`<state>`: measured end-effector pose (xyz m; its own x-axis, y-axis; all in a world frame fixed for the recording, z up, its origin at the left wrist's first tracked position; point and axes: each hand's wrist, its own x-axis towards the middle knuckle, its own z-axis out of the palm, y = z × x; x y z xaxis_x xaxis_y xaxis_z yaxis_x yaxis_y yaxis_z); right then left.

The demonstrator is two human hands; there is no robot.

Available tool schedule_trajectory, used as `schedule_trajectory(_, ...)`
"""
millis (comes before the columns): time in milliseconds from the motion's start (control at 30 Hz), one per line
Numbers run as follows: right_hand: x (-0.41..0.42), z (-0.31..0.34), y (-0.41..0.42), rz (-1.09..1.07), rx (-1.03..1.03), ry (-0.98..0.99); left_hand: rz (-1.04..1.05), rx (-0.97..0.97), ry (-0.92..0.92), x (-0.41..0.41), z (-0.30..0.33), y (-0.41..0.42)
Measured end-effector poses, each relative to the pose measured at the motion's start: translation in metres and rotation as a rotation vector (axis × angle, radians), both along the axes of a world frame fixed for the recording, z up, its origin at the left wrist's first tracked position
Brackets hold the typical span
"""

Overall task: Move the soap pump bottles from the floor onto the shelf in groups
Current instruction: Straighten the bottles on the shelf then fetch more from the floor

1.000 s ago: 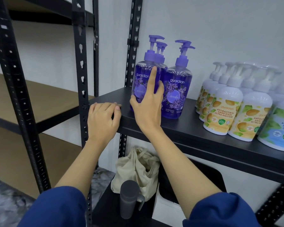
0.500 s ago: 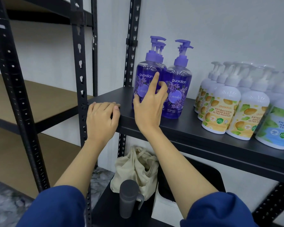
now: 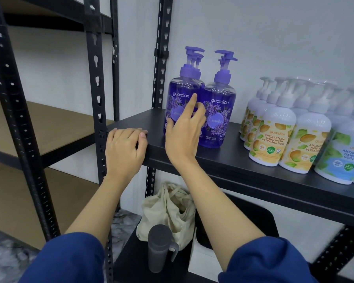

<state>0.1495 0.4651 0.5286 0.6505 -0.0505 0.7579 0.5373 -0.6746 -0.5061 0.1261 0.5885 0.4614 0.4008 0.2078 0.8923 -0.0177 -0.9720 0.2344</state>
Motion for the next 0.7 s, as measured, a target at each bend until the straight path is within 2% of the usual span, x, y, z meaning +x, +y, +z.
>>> schedule_trajectory(133,-0.004,0.003,-0.016,0.100,0.142,-0.120,-0.006,0.004,0.006,-0.001,0.001,-0.001)
schedule_trajectory(267,-0.003,0.008,-0.053,0.001,0.232,-0.246,-0.010,0.001,0.022,-0.002,0.002,-0.001)
schedule_trajectory(333,0.002,0.013,-0.069,0.042,0.284,-0.127,-0.013,-0.008,0.034,-0.003,0.002,-0.002)
schedule_trajectory(400,0.009,0.016,-0.082,0.184,0.310,0.023,-0.017,-0.010,0.045,-0.004,0.003,-0.003)
schedule_trajectory(467,0.015,0.013,-0.089,0.331,0.303,0.094,-0.015,-0.005,0.042,-0.005,0.004,-0.003)
schedule_trajectory(700,0.024,0.007,-0.086,0.366,0.283,0.080,-0.011,-0.005,0.035,-0.007,0.005,-0.005)
